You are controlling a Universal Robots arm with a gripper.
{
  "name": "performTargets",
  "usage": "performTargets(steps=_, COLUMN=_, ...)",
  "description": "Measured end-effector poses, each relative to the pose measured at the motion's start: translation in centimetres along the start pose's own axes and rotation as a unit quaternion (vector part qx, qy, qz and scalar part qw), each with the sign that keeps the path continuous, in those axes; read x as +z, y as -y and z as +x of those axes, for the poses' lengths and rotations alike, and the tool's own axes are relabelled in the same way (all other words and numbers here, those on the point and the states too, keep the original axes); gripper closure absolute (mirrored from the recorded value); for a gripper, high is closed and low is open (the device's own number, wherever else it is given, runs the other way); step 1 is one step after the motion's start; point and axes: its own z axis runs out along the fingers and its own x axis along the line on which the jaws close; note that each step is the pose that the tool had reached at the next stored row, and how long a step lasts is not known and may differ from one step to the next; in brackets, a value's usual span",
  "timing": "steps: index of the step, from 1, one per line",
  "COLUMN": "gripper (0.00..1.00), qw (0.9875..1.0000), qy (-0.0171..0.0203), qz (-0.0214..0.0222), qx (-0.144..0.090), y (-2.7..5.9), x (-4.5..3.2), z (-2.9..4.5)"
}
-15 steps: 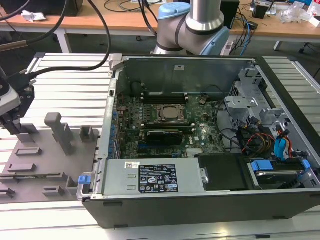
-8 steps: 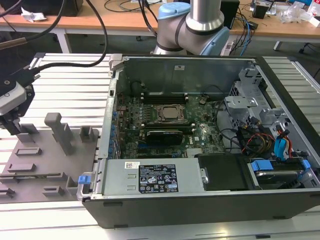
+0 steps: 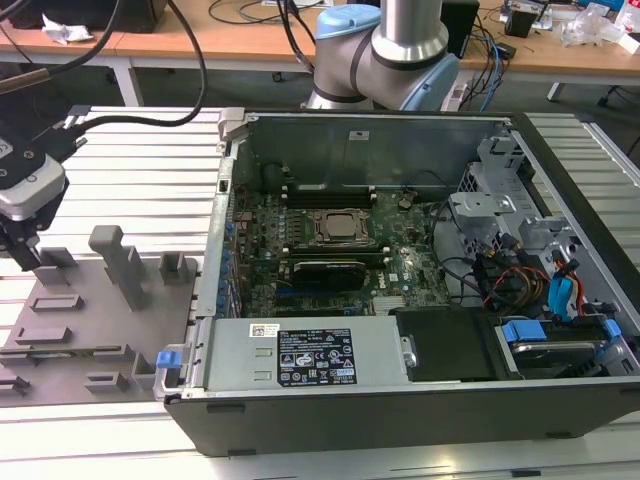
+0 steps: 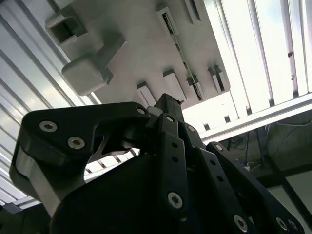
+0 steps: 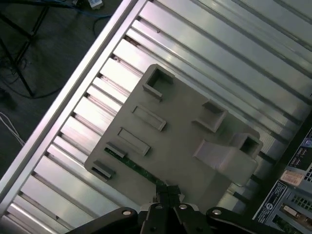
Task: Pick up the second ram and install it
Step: 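Pick up the second ram and move it above second insertion slot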
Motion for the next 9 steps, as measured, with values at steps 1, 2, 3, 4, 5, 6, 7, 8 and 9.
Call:
performTargets(steps=1, gripper=0.89, qw=1.0000, qy=-0.0003, qz=0.0001, qx=-0.008, y=0.00, x=0.00, z=0.00)
performTargets(steps=2, gripper=0.89, qw=0.9999, qy=-0.0005, qz=0.0002, qx=-0.013, y=0.00, x=0.00, z=0.00)
performTargets(steps=3, gripper=0.89, qw=0.9998, qy=-0.0008, qz=0.0003, qx=-0.020, y=0.00, x=0.00, z=0.00)
performTargets(steps=4, gripper=0.89, qw=0.9997, qy=-0.0010, qz=0.0004, qx=-0.025, y=0.00, x=0.00, z=0.00)
performTargets(steps=5, gripper=0.89, qw=0.9994, qy=-0.0014, qz=0.0005, qx=-0.035, y=0.00, x=0.00, z=0.00)
performTargets(steps=6, gripper=0.89, qw=0.9991, qy=-0.0017, qz=0.0007, qx=-0.042, y=0.00, x=0.00, z=0.00)
performTargets(steps=7, gripper=0.89, qw=0.9985, qy=-0.0022, qz=0.0008, qx=-0.054, y=0.00, x=0.00, z=0.00)
performTargets(steps=8, gripper=0.89, qw=0.9979, qy=-0.0025, qz=0.0010, qx=-0.064, y=0.00, x=0.00, z=0.00)
performTargets(steps=9, gripper=0.89, qw=0.9974, qy=-0.0028, qz=0.0011, qx=-0.071, y=0.00, x=0.00, z=0.00)
